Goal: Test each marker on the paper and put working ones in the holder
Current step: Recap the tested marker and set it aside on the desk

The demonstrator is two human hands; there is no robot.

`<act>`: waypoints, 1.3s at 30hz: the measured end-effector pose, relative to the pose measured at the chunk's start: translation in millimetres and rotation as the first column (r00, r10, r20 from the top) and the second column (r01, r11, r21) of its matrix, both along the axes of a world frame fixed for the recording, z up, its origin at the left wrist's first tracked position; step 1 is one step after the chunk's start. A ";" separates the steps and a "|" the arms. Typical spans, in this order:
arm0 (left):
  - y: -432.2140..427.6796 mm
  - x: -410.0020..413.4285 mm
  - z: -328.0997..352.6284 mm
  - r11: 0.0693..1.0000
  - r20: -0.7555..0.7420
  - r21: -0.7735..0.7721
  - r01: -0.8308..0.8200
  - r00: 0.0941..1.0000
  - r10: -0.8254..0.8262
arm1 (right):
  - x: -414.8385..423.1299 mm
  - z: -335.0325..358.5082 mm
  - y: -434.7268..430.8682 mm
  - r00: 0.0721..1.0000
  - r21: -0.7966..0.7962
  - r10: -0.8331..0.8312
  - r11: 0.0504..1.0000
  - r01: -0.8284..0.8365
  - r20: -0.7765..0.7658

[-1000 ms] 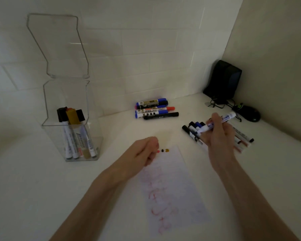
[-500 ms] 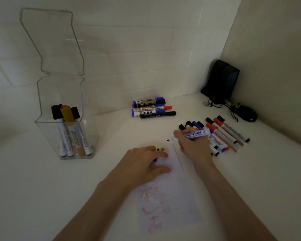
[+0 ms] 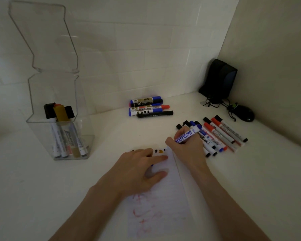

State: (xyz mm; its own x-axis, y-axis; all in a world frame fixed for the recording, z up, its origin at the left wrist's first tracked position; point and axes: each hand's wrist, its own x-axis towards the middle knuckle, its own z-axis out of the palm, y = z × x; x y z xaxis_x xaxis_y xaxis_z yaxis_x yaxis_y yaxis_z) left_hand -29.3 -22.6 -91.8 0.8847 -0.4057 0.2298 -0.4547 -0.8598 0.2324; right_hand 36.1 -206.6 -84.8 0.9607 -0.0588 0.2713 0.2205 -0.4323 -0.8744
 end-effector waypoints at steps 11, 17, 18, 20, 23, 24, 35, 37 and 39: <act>-0.1 0.2 -1.9 1.000 0.002 0.027 -0.011 1.000 0.011 | -0.5 -1.6 0.3 0.999 -0.027 -0.016 1.000 0.017 0.048; -0.3 0.3 -1.1 1.000 -0.023 0.015 -0.009 1.000 0.009 | 0.6 -0.8 -0.8 0.999 -0.004 -0.037 0.999 0.037 0.023; -0.3 0.4 -1.4 1.000 -0.023 0.012 -0.008 1.000 0.008 | -0.5 -0.7 -0.2 0.999 -0.017 -0.025 1.000 0.025 0.026; -0.4 0.4 -1.4 1.000 -0.019 0.005 -0.005 1.000 0.005 | -1.4 0.0 0.3 0.999 -0.032 -0.020 0.999 0.021 0.032; 0.4 0.9 -3.4 1.000 0.008 0.006 -0.005 1.000 0.005 | -0.3 1.0 0.0 0.998 -0.003 -0.042 0.999 0.042 0.041; 0.3 0.9 -3.5 1.000 0.018 0.005 -0.007 1.000 0.007 | -0.2 0.6 0.2 0.998 -0.003 -0.039 0.999 0.039 0.047; -1.3 0.2 0.4 1.000 0.019 0.005 0.012 1.000 -0.012 | -2.4 3.3 1.1 1.000 -0.024 -0.027 0.999 0.027 -0.001; -0.1 -0.7 2.1 1.000 0.002 0.000 -0.005 1.000 0.005 | -1.9 3.7 0.2 0.996 0.033 -0.066 0.997 0.068 -0.056; 3.1 -2.9 7.4 0.994 -0.058 -0.103 -0.031 0.998 0.025 | -0.4 6.0 -1.2 0.984 0.174 -0.123 0.974 0.145 -0.131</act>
State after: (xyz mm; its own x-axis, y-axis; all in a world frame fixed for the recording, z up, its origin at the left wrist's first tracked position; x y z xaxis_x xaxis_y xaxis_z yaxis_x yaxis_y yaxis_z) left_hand -32.2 -19.5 -84.4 0.9083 -0.3568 0.2185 -0.4139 -0.8419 0.3461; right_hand 35.7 -207.9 -78.8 0.9652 -0.2273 0.1291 0.0618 -0.2815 -0.9576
